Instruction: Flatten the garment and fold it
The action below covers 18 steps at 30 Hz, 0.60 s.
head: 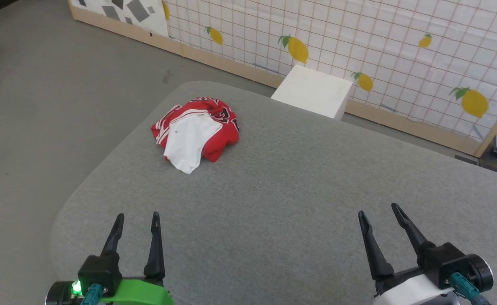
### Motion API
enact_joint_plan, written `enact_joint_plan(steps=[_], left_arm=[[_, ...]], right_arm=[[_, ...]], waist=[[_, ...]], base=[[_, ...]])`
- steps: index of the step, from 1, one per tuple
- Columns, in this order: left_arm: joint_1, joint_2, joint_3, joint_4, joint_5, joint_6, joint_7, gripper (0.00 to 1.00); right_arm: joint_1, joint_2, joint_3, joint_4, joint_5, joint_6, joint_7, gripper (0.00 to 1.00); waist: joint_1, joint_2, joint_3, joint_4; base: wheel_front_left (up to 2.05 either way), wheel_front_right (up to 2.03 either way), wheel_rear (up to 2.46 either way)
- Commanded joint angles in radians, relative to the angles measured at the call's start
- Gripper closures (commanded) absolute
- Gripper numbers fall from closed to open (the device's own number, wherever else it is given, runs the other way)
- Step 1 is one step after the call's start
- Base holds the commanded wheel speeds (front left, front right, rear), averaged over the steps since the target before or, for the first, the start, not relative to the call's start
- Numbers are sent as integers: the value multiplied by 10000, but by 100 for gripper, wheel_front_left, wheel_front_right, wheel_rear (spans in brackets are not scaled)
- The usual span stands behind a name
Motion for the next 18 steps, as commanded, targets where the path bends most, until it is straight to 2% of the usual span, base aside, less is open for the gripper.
enact_joint_plan(steps=[1,18], left_arm=[[182,-14,-19,-66,-50,57,-108,0],[351,-17,-208,-34,-470,139,-459,0]], right_arm=[[154,12,23,-20,46,-13,-101,0],[375,15,72,-51,2,-16,-450,0]], waist=[[0,0,-21,94],[0,0,-20,813]], base=[[0,0,0],[0,0,0]])
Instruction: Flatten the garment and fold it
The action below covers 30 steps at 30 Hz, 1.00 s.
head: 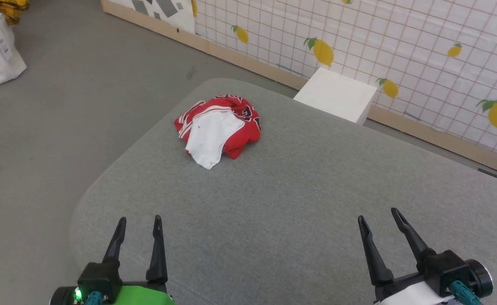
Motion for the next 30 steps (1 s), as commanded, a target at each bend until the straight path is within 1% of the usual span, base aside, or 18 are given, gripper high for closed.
enact_joint_plan(steps=[1,9,13,16,19,22,26,27,28,30], left_arm=[[164,-17,-51,-32,-148,51,-98,0],[159,-19,-153,-199,-443,9,-262,0],[-98,-14,-51,-312,-529,-342,-344,0],[-560,81,36,-56,-769,-748,-407,0],[-1281,448,-114,447,-871,-1027,-363,0],[-2367,937,-268,1044,-1006,-1202,396,0],[-3971,1494,-195,1716,-1463,-1316,1265,0],[-4346,1676,-202,1862,-1520,-1336,1379,0],[-5125,2078,-338,2331,-1698,-1377,1742,0],[-5853,2411,-493,2826,-2034,-1400,2244,0]], right_arm=[[183,13,18,-62,-12,-16,-127,0],[266,15,-97,-139,-165,-17,-290,0],[220,15,-171,-242,-365,-18,-371,0],[118,16,-204,-389,-648,-18,-435,0],[-16,16,-265,-582,-939,-19,-494,0],[-201,10,-297,-847,-1228,-19,-523,0],[-506,-133,-334,-1245,-1387,-19,-523,0],[-576,-173,-338,-1338,-1397,-19,-521,0],[-720,-256,-350,-1562,-1413,-19,-484,0],[-871,-348,-321,-1798,-1430,-19,-417,0]], waist=[[0,0,45,101],[0,0,300,268],[0,0,707,156],[0,0,1221,-44],[0,0,1764,-263],[0,0,2426,-643],[0,0,3226,-1165],[0,0,3406,-1282],[0,0,3782,-1511],[0,0,4149,-1734]], base=[[0,0,0],[0,0,0],[0,0,0],[0,0,0],[0,0,0],[0,0,0],[0,0,0],[0,0,0],[0,0,0],[0,0,0]])
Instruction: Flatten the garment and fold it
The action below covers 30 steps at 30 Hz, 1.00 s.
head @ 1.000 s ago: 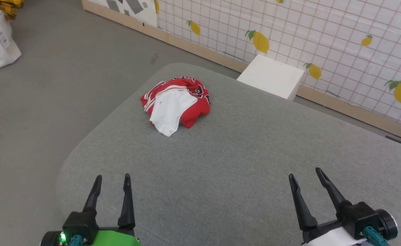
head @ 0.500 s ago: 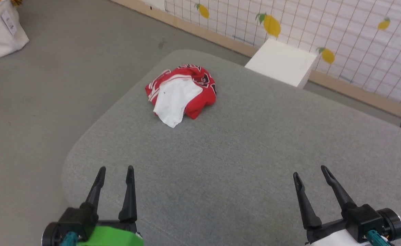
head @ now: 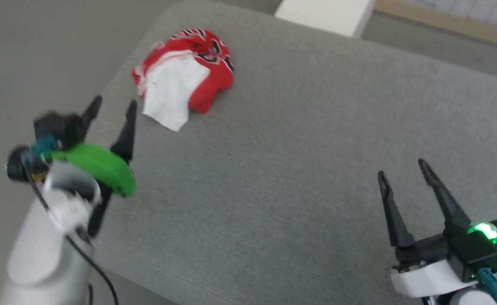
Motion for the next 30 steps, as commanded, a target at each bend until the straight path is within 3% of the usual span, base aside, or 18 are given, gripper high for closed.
enact_joint_plan(steps=[1,9,16,25,26,27,30], left_arm=[[-577,250,-156,362,-286,-63,378,0],[-3532,1527,-1605,2565,-2084,-72,2613,0],[-4992,2364,-2069,4351,-3024,-73,4382,0],[-5313,2345,-2643,5433,-3987,-74,5429,0],[-5247,2327,-2798,5460,-4147,-74,5587,42],[-5197,2315,-2908,5438,-4324,-74,5702,100],[-5058,2431,-3075,5365,-4778,-74,5511,100]], right_arm=[[-241,-81,23,-209,-70,-17,62,0],[-771,-285,24,-949,-51,-17,271,0],[-1011,-224,55,-1171,-43,-17,222,0],[-1023,-121,-25,-1255,-88,-17,123,0],[-1030,-107,-25,-1244,-99,-17,116,0],[-1038,-97,-25,-1226,-106,-17,112,0],[-1079,-79,-18,-1112,-118,-17,95,0]], waist=[[0,0,1314,-1057],[0,0,2620,-1815],[0,0,3262,-2472],[0,0,3534,-2712],[0,0,3519,-2700],[0,0,3493,-2686],[0,0,3283,-2622]], base=[[0,0,0],[0,0,0],[0,0,0],[0,0,0],[0,0,0],[0,0,0],[0,0,0]])
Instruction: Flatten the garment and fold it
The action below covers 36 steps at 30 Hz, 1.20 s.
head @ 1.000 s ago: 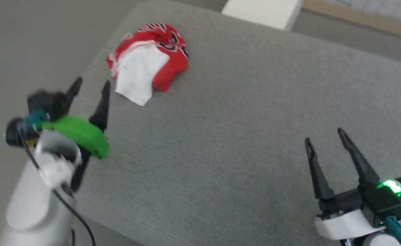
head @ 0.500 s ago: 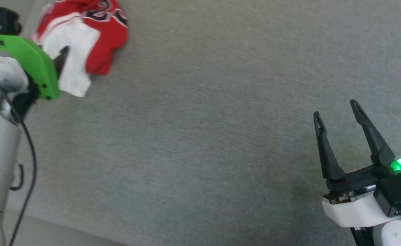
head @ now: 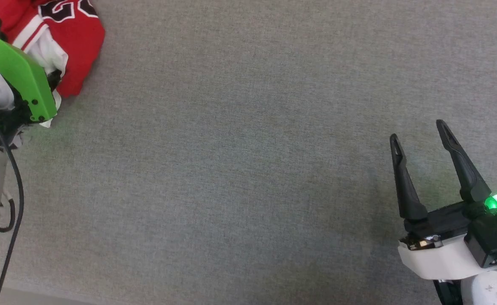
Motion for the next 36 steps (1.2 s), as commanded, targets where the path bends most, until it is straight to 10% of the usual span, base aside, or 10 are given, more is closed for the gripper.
enact_joint_plan(steps=[1,18,36], left_arm=[[296,-243,-224,140,-63,-26,-190,100],[-352,680,-77,-578,1083,-26,-7546,100],[291,-1318,-1088,-5450,1721,1003,-7682,100]], right_arm=[[-177,20,0,36,-61,-17,-65,0],[460,257,-416,1463,243,-17,-216,0],[796,424,-636,1672,394,-17,-237,0]], waist=[[0,-1,-209,61],[0,-1,-3912,-32],[0,-1,-5006,-1696]], base=[[0,0,0],[0,0,0],[0,0,0]])
